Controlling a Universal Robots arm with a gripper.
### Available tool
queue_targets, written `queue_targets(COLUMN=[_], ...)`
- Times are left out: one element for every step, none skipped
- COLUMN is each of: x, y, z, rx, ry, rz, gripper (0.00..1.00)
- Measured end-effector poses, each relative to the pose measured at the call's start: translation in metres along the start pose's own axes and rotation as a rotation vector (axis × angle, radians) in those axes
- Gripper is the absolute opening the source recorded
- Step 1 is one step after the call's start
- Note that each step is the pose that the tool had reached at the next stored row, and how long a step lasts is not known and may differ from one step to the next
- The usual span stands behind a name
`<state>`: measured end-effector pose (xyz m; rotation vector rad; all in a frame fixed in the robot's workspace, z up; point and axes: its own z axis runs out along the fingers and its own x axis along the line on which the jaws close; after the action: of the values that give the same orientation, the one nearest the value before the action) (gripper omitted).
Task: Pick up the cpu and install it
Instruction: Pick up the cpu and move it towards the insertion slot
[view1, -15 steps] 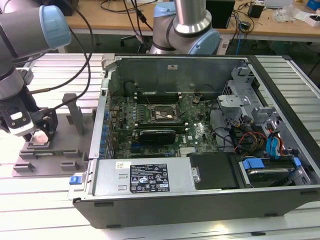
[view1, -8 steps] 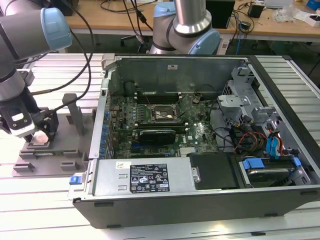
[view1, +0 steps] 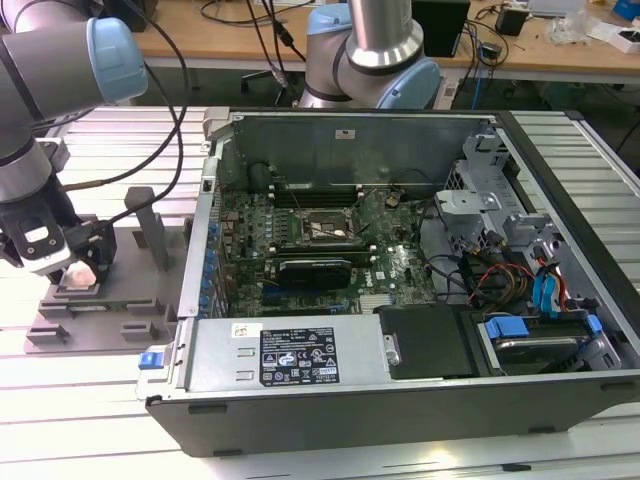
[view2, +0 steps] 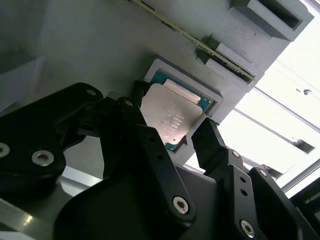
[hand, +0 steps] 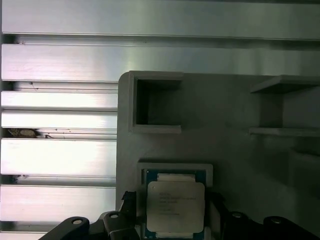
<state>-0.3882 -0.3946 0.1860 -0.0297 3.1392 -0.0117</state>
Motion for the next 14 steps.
queue_targets(x=[0.0, 0.0, -0.0001, -0.0001, -0.0002, -0.0002, -0.0002, -0.0002, -0.0002, -0.0003, -0.0003, -0.0003, -0.0004, -0.0004], y=[0.0, 0.0, 0.0, 0.0, 0.0, 0.0, 0.0, 0.0, 0.0, 0.0, 0.0001, 0.0001, 0.0, 0.0001], z=[0.0, -0.0001, -0.0001, -0.0001, 0.0, -0.0001, 0.0, -0.0001, -0.0001, 0.0, 0.0, -0.0001, -0.0001, -0.0001], rx=[0.0, 0.0001, 0.0, 0.0001, 0.0, 0.0001, 0.0, 0.0001, 0.0001, 0.0, 0.0, 0.0, 0.0001, 0.0], ry=[0.0001, 0.0001, 0.0001, 0.0001, 0.0, 0.0001, 0.0, 0.0001, 0.0002, 0.0001, 0.0001, 0.0001, 0.0001, 0.0001], rz=[0.0, 0.0, 0.0, 0.0, 0.0, 0.0, 0.0, 0.0, 0.0, 0.0, 0.0, 0.0, 0.0, 0.0], gripper=[0.66, 0.66, 0.66, 0.66, 0.66, 0.66, 0.66, 0.65, 0.58, 0.55, 0.55, 0.55, 0.55, 0.55])
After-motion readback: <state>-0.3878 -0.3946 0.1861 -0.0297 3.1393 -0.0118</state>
